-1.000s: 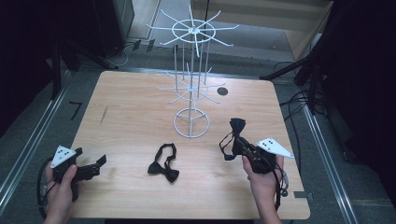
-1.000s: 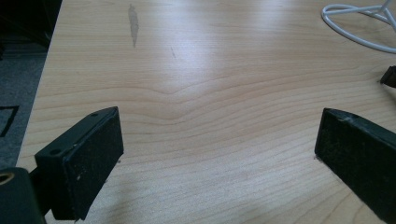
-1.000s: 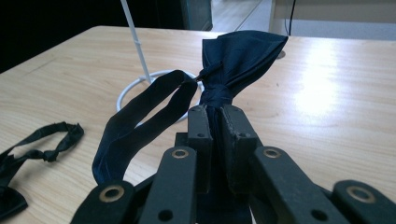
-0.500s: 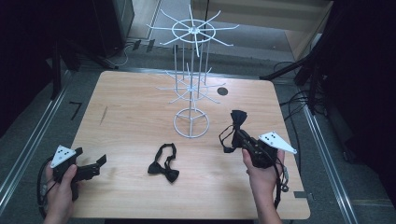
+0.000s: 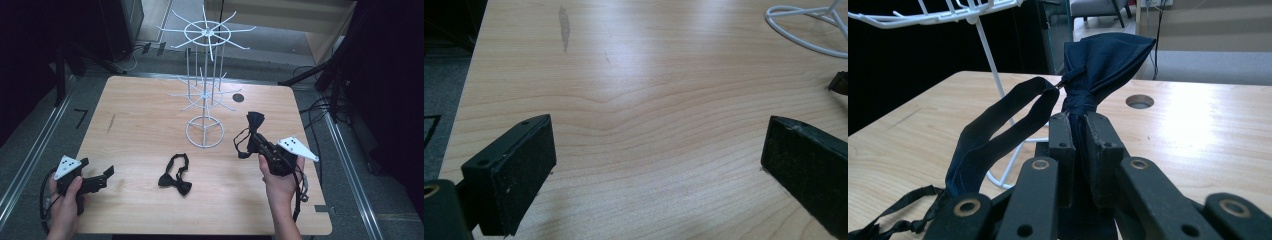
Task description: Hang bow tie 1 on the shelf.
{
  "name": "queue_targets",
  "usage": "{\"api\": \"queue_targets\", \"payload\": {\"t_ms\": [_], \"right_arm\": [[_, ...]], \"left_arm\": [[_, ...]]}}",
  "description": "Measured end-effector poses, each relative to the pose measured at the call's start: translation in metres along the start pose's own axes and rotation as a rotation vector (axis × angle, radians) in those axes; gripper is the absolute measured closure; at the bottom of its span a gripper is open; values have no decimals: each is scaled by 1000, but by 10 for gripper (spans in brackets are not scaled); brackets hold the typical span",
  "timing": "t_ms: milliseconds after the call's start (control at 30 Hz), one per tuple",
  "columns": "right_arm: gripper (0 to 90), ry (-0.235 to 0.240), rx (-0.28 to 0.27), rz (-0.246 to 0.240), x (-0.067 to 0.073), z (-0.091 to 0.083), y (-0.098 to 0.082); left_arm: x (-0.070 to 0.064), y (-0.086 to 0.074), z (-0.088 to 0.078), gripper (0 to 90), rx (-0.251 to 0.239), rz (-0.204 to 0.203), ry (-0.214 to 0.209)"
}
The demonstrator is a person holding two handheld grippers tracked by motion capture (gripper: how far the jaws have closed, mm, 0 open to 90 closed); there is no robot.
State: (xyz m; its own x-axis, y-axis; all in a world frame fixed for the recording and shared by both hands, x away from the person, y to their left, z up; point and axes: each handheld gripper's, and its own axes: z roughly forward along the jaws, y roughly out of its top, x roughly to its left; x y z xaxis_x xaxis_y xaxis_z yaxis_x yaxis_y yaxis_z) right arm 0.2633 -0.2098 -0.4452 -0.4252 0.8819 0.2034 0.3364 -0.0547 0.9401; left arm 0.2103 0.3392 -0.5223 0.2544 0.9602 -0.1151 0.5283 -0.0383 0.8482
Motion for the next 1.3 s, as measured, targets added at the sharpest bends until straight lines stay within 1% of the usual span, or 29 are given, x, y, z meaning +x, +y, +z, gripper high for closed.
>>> {"api": "queue_targets", "payload": {"t_ms": [500, 867, 1300], "right_arm": [[839, 12, -35, -10, 10, 6, 16], [839, 18, -55, -17, 14, 9, 25], [838, 22, -74, -16, 18, 12, 35]], "left_arm": [[0, 0, 0, 15, 0, 5, -1], [0, 0, 0, 15, 0, 6, -3], [0, 0, 0, 15, -3, 7, -4]]}}
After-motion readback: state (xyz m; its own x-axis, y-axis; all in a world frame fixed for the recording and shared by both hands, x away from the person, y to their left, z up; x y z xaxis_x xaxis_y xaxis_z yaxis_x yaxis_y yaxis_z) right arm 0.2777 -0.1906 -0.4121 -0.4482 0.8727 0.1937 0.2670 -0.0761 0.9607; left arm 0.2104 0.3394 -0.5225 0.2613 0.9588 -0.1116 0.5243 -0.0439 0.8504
